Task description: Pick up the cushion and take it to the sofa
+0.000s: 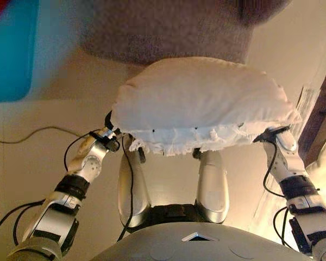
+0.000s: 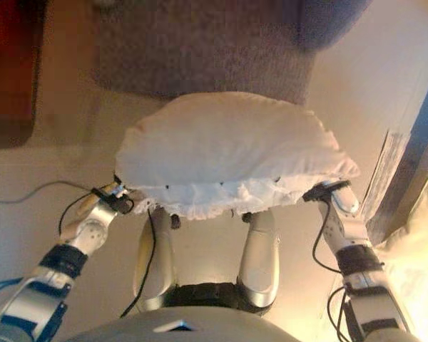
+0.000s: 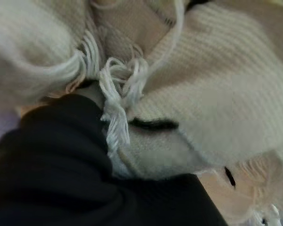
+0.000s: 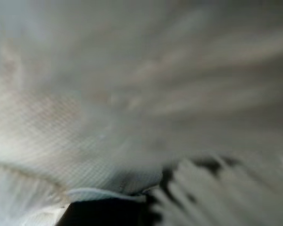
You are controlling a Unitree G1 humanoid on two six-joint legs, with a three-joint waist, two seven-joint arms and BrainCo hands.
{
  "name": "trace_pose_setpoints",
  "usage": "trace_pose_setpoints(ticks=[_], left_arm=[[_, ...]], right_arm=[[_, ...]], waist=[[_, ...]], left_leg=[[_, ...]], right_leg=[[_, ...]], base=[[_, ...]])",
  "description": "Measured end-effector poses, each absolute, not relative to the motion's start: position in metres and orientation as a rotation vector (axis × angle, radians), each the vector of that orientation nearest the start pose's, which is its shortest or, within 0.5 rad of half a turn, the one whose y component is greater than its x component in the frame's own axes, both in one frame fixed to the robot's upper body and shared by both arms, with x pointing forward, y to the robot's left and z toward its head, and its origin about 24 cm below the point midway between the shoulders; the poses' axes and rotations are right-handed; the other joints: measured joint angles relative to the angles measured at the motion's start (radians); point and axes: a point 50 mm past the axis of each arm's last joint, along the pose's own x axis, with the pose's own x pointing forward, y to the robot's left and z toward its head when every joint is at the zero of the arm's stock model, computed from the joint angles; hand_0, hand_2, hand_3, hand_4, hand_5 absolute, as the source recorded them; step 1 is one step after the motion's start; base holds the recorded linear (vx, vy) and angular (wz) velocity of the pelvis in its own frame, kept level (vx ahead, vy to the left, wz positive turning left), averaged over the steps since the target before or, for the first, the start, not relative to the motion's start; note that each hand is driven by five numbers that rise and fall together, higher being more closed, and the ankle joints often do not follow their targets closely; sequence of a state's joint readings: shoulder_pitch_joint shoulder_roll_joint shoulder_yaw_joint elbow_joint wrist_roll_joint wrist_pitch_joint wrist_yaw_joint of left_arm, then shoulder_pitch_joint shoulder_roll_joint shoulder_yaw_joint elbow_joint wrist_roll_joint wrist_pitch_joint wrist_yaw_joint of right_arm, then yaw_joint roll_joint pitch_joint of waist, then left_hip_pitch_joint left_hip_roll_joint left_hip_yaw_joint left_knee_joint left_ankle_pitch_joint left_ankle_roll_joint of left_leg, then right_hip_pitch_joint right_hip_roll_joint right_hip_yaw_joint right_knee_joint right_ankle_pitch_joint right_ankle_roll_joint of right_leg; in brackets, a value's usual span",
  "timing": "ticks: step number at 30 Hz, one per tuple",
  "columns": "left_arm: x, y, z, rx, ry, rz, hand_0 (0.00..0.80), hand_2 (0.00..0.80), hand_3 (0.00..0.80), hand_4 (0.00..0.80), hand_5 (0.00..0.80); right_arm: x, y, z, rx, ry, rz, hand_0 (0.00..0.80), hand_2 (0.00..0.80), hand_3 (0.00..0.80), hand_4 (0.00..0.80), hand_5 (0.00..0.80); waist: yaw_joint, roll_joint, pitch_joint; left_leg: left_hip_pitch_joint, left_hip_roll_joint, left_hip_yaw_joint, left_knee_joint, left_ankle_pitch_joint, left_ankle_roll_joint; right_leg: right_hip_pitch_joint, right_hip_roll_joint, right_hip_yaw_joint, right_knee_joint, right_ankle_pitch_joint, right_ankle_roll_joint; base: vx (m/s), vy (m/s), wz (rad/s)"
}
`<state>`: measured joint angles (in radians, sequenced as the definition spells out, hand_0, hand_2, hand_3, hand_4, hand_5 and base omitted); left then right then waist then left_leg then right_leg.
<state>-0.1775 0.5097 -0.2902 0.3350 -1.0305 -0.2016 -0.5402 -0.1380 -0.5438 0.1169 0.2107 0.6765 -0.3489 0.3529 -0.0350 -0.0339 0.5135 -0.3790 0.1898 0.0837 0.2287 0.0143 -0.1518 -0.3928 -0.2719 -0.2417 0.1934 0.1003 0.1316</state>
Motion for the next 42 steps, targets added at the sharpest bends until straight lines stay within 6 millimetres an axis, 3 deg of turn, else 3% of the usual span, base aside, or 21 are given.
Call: trace_pose_setpoints(ticks=[5, 10, 14, 23, 25, 28, 30, 32, 33, 35, 36, 37, 38, 39, 40, 42], left_arm=[[0.257, 0.2, 0.068, -0.378, -0.189, -0.415, 0.8, 0.8, 0.8, 0.8, 0.8], [0.234, 0.196, 0.056, -0.397, -0.186, -0.341, 0.8, 0.8, 0.8, 0.8, 0.8], [0.225, 0.187, 0.07, -0.355, -0.272, -0.349, 0.8, 0.8, 0.8, 0.8, 0.8], [0.223, 0.182, 0.093, -0.423, -0.417, -0.234, 0.8, 0.8, 0.8, 0.8, 0.8], [0.222, 0.182, 0.094, -0.437, -0.429, -0.202, 0.8, 0.8, 0.8, 0.8, 0.8], [0.222, 0.182, 0.093, -0.448, -0.432, -0.179, 0.8, 0.8, 0.8, 0.8, 0.8], [0.22, 0.185, 0.095, -0.452, -0.458, -0.15, 0.8, 0.8, 0.8, 0.8, 0.8], [0.221, 0.186, 0.097, -0.457, -0.468, -0.133, 0.8, 0.8, 0.8, 0.8, 0.8], [0.221, 0.185, 0.096, -0.467, -0.468, -0.129, 0.8, 0.8, 0.8, 0.8, 0.8], [0.221, 0.179, 0.096, -0.466, -0.476, -0.135, 0.8, 0.8, 0.8, 0.8, 0.8], [0.221, 0.179, 0.096, -0.464, -0.48, -0.132, 0.8, 0.8, 0.8, 0.8, 0.8], [0.221, 0.179, 0.097, -0.469, -0.486, -0.124, 0.8, 0.8, 0.8, 0.8, 0.8], [0.221, 0.183, 0.099, -0.456, -0.49, -0.113, 0.8, 0.8, 0.8, 0.8, 0.8], [0.221, 0.188, 0.101, -0.437, -0.499, -0.1, 0.8, 0.8, 0.8, 0.8, 0.8], [0.222, 0.187, 0.1, -0.454, -0.498, -0.081, 0.8, 0.8, 0.8, 0.8, 0.8], [0.222, 0.183, 0.1, -0.461, -0.493, -0.093, 0.8, 0.8, 0.8, 0.8, 0.8]], right_arm=[[0.25, -0.215, 0.106, -0.029, -0.375, 0.272, 0.8, 0.8, 0.8, 0.8, 0.8], [0.23, -0.205, 0.103, -0.014, -0.392, 0.202, 0.8, 0.8, 0.8, 0.8, 0.8], [0.213, -0.206, 0.105, 0.016, -0.427, 0.105, 0.8, 0.8, 0.8, 0.8, 0.8], [0.223, -0.193, 0.142, -0.089, -0.596, 0.071, 0.8, 0.8, 0.8, 0.8, 0.8], [0.226, -0.19, 0.147, -0.098, -0.616, 0.081, 0.8, 0.8, 0.8, 0.8, 0.8], [0.227, -0.189, 0.148, -0.101, -0.619, 0.091, 0.8, 0.8, 0.8, 0.8, 0.8], [0.227, -0.188, 0.148, -0.116, -0.611, 0.131, 0.8, 0.8, 0.8, 0.8, 0.8], [0.226, -0.187, 0.148, -0.107, -0.612, 0.149, 0.8, 0.8, 0.8, 0.8, 0.8], [0.226, -0.186, 0.147, -0.1, -0.613, 0.152, 0.8, 0.8, 0.8, 0.8, 0.8], [0.225, -0.186, 0.147, -0.082, -0.623, 0.13, 0.8, 0.8, 0.8, 0.8, 0.8], [0.226, -0.183, 0.148, -0.067, -0.63, 0.119, 0.8, 0.8, 0.8, 0.8, 0.8], [0.227, -0.18, 0.149, -0.064, -0.641, 0.117, 0.8, 0.8, 0.8, 0.8, 0.8], [0.227, -0.175, 0.149, -0.067, -0.644, 0.125, 0.8, 0.8, 0.8, 0.8, 0.8], [0.228, -0.171, 0.149, -0.069, -0.647, 0.131, 0.8, 0.8, 0.8, 0.8, 0.8], [0.229, -0.171, 0.149, -0.092, -0.651, 0.129, 0.8, 0.8, 0.8, 0.8, 0.8], [0.231, -0.176, 0.153, -0.102, -0.661, 0.103, 0.8, 0.8, 0.8, 0.8, 0.8]], waist=[[0.021, -0.034, -0.061], [0.027, -0.033, -0.233], [0.018, -0.021, -0.327], [0.021, 0.029, -0.381], [0.023, 0.03, -0.381], [0.031, 0.028, -0.38], [0.053, 0.026, -0.377], [0.038, 0.032, -0.368], [0.031, 0.031, -0.36], [0.025, 0.038, -0.339], [0.039, 0.051, -0.33], [0.057, 0.072, -0.316], [0.071, 0.065, -0.306], [0.079, 0.035, -0.293], [0.07, 0.055, -0.263], [0.08, 0.048, -0.255]], left_leg=[[0.127, 0.008, 0.005, -0.025, -0.008, -0.005], [0.279, 0.01, 0.022, -0.132, -0.002, -0.014], [0.373, 0.011, -0.008, -0.254, 0.049, -0.022], [0.44, 0.082, -0.014, -0.304, 0.076, -0.018], [0.443, 0.1, -0.012, -0.304, 0.08, -0.007], [0.455, 0.105, -0.014, -0.292, 0.059, 0.039], [0.446, 0.078, -0.048, -0.198, -0.042, 0.138], [0.396, 0.059, -0.071, -0.1, -0.081, 0.171], [0.38, 0.044, -0.082, -0.071, -0.084, 0.165], [0.356, -0.034, -0.103, -0.041, -0.124, 0.124], [0.35, -0.067, -0.159, -0.042, -0.136, 0.107], [0.349, -0.048, -0.151, -0.037, -0.131, 0.053], [0.348, -0.051, -0.156, -0.026, -0.135, 0.016], [0.342, -0.075, -0.171, 0.017, -0.138, -0.011], [0.298, -0.077, -0.196, 0.095, -0.151, -0.008], [0.194, -0.193, -0.205, 0.131, -0.138, 0.034]], right_leg=[[0.149, 0.011, -0.012, -0.075, 0.012, -0.002], [0.305, 0.04, -0.018, -0.183, 0.029, 0.012], [0.397, 0.069, 0.049, -0.242, 0.008, 0.034], [0.46, 0.15, 0.069, -0.281, 0.002, 0.006], [0.458, 0.169, 0.074, -0.282, -0.002, -0.005], [0.45, 0.183, 0.112, -0.279, -0.002, -0.017], [0.402, 0.185, 0.195, -0.219, -0.013, -0.023], [0.368, 0.178, 0.225, -0.162, -0.033, -0.021], [0.36, 0.169, 0.234, -0.15, -0.036, -0.017], [0.357, 0.137, 0.25, -0.147, -0.036, -0.004], [0.341, 0.132, 0.266, -0.109, -0.044, 0.014], [0.274, 0.169, 0.258, 0.098, -0.145, 0.006], [0.239, 0.206, 0.247, 0.279, -0.265, -0.021], [0.267, 0.225, 0.25, 0.274, -0.359, -0.11], [0.306, 0.246, 0.273, 0.244, -0.35, -0.123], [0.313, 0.242, 0.351, 0.176, -0.322, -0.119]], base=[[0.223, 0.03, -0.01], [0.133, -0.054, 0.01], [0.01, -0.178, 0.29], [-0.115, -0.316, 0.01], [-0.062, -0.28, -0.1], [-0.023, -0.269, -0.34], [0.054, -0.239, -0.9], [0.142, -0.149, -0.47], [0.15, -0.077, -0.18], [0.218, -0.051, -0.15], [0.347, -0.024, -0.33], [0.364, 0.009, -0.29], [0.428, 0.04, -0.08], [0.447, 0.04, 0.47], [0.467, 0.05, 0.71], [0.595, 0.072, 0.73]])
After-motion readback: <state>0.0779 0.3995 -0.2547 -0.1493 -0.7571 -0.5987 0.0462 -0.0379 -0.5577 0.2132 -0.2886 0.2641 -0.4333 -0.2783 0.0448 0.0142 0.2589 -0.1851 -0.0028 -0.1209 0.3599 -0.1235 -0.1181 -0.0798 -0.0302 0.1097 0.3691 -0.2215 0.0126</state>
